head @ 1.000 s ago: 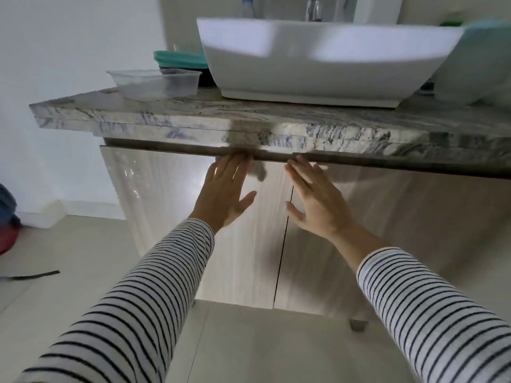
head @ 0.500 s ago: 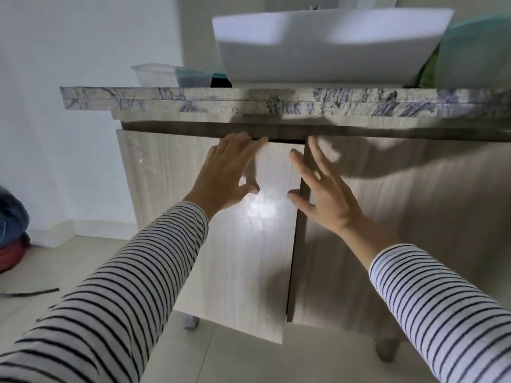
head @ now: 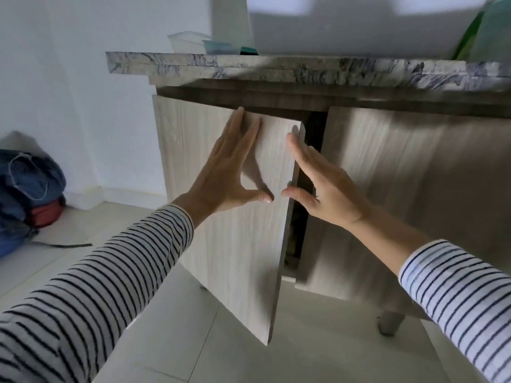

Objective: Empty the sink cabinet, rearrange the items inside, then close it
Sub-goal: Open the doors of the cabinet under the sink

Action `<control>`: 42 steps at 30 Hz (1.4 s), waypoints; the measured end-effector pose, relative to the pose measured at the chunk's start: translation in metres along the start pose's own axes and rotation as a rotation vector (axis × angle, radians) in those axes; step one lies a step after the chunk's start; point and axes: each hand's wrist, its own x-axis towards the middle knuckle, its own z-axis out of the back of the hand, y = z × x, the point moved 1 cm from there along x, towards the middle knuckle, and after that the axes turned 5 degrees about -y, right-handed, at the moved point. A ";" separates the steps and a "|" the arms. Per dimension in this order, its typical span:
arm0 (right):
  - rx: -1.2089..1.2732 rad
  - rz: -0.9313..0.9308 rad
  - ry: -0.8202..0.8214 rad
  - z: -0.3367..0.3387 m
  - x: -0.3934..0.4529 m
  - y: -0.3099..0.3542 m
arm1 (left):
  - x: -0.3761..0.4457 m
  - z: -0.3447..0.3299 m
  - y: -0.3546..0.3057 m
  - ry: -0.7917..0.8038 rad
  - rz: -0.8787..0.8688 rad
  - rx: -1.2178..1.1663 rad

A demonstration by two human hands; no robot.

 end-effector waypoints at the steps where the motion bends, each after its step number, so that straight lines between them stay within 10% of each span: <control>1: 0.037 0.004 -0.013 -0.001 0.002 0.009 | -0.008 0.006 -0.003 0.017 0.004 -0.015; 12: 0.245 0.111 -0.215 -0.016 0.030 0.078 | -0.063 0.085 -0.023 0.107 -0.013 -0.085; 24: 0.552 0.156 -0.327 -0.102 0.090 0.167 | -0.128 0.201 0.013 0.262 0.340 -0.020; 42: 0.406 -0.118 -0.043 -0.223 0.153 0.268 | -0.194 0.277 0.127 0.116 0.542 0.171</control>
